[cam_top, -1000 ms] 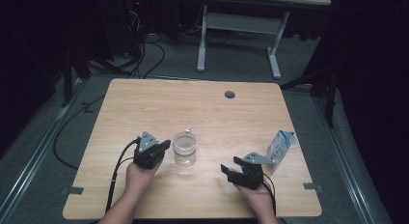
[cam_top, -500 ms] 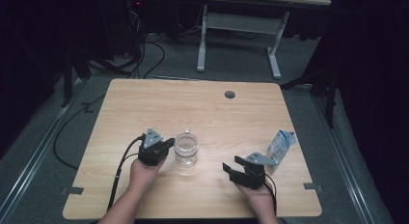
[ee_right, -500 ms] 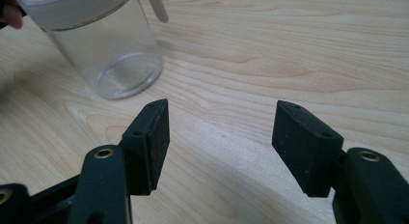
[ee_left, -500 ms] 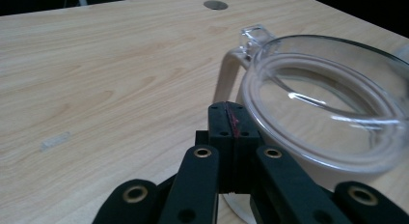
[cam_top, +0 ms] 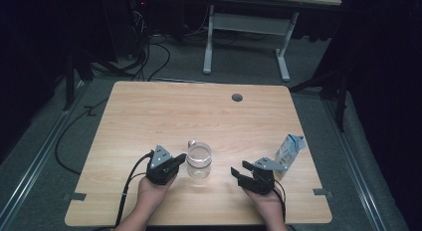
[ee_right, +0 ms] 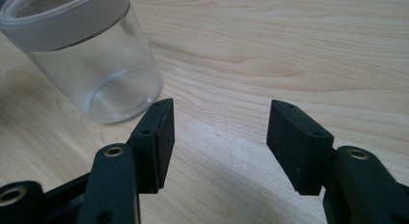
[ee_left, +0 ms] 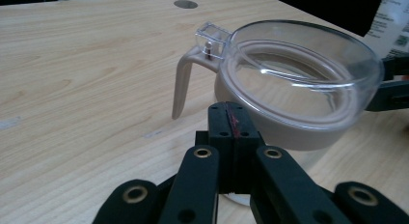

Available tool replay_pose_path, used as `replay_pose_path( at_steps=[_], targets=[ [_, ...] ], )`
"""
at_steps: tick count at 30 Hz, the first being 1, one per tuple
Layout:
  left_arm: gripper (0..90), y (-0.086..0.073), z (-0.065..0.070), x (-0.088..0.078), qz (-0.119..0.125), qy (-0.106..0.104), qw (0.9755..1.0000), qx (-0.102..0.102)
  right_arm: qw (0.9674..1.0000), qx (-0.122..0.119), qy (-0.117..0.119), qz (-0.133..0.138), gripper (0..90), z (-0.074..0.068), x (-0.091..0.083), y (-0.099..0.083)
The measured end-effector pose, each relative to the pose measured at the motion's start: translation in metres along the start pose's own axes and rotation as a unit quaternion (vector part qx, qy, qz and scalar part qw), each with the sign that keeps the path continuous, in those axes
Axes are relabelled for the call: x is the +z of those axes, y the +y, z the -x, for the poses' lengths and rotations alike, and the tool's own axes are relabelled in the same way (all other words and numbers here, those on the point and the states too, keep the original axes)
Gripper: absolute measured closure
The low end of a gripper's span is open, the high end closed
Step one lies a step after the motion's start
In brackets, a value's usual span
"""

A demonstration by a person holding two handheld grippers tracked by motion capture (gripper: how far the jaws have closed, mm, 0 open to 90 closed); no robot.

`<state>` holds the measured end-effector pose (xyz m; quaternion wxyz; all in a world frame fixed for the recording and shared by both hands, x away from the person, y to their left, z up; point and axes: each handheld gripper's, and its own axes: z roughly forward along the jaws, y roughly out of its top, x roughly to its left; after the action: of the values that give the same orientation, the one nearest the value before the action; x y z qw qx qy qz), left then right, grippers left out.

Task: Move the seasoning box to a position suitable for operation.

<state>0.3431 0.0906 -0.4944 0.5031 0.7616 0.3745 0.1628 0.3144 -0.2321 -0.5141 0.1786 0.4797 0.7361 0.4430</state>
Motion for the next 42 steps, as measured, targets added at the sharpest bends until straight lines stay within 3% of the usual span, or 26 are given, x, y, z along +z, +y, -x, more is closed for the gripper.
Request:
replay_pose_path(
  at_steps=[12,20,28,31,35,42],
  targets=[
    [90.0,-0.004,0.019,0.0,0.004,-0.025,0.9997,0.0,0.9994,-0.027,-0.019,-0.006,44.8,-0.004,0.001,0.0],
    [90.0,-0.007,0.02,0.0,0.006,-0.04,0.9991,-0.009,0.9992,-0.031,-0.026,-0.006,46.1,-0.005,0.004,0.002],
    [90.0,-0.003,0.012,-0.003,0.007,-0.027,0.9996,-0.004,0.9991,-0.035,-0.019,-0.013,48.6,-0.009,0.008,0.006],
    [90.0,-0.001,0.014,0.002,0.0,-0.02,0.9998,0.002,0.9992,-0.035,-0.019,-0.006,51.0,-0.009,0.008,0.011],
    [90.0,-0.001,0.016,0.008,-0.005,-0.021,0.9998,-0.004,0.9989,-0.037,-0.028,-0.004,54.0,-0.007,0.012,0.018],
    [90.0,-0.003,0.022,0.005,-0.006,-0.019,0.9998,-0.009,0.9983,-0.049,-0.032,0.001,58.3,-0.004,0.018,0.023]
  ],
)
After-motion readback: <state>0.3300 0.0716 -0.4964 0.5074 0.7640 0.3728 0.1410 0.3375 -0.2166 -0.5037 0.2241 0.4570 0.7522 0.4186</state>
